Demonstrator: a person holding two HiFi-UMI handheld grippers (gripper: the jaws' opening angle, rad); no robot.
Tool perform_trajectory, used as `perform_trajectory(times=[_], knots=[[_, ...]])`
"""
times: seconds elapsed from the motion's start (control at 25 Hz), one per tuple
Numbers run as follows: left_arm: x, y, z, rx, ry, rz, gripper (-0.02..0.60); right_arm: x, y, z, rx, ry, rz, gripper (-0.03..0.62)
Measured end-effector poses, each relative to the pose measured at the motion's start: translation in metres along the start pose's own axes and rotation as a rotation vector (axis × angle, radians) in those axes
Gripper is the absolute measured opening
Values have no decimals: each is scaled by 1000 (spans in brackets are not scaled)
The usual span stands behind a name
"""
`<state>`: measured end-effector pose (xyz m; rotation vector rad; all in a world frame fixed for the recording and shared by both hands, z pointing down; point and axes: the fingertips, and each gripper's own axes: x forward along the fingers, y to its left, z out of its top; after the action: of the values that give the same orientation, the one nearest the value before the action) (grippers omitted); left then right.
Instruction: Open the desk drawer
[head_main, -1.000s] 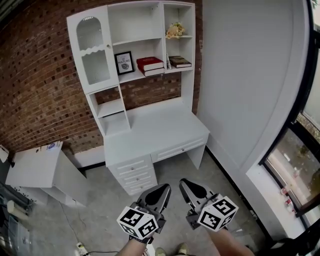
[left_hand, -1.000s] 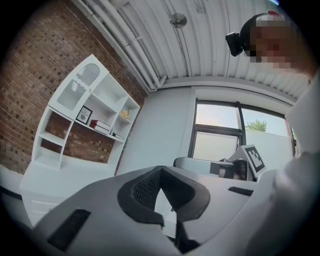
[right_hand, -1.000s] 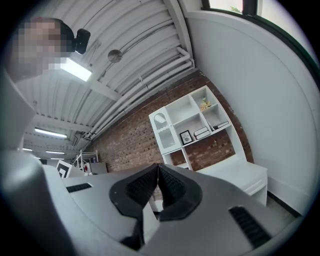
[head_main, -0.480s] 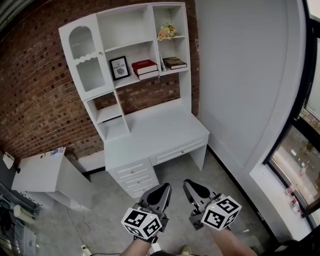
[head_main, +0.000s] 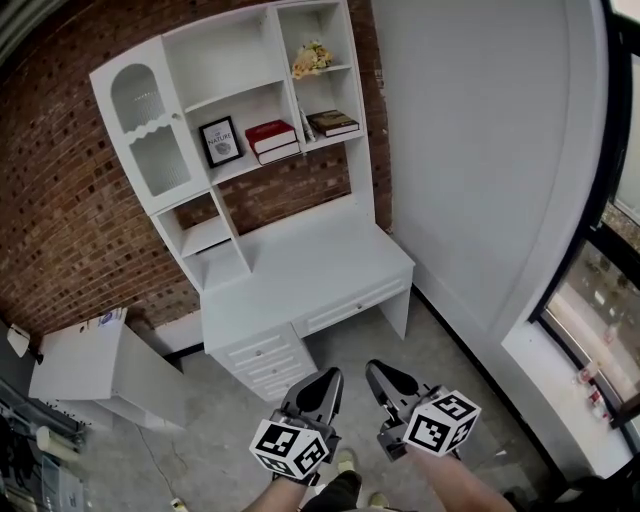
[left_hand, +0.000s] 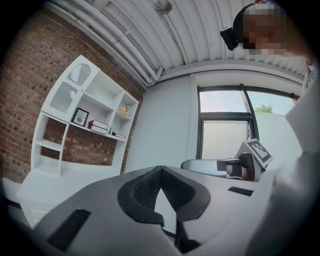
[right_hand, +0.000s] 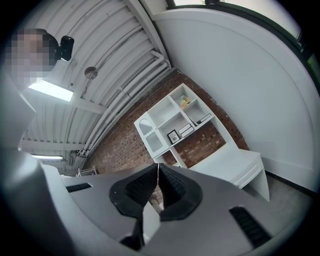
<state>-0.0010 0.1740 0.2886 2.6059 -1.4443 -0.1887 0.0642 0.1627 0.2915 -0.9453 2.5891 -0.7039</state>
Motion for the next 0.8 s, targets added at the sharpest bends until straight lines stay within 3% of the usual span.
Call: perform_trajectory(times=[0.24,0.8], knots=[[43,36,-14,-9,21,-19,8,40,-43,-2,10,30,-41,17],[157,176,-22,12,54,-90,9,205,-145,0,18,84,-113,17]])
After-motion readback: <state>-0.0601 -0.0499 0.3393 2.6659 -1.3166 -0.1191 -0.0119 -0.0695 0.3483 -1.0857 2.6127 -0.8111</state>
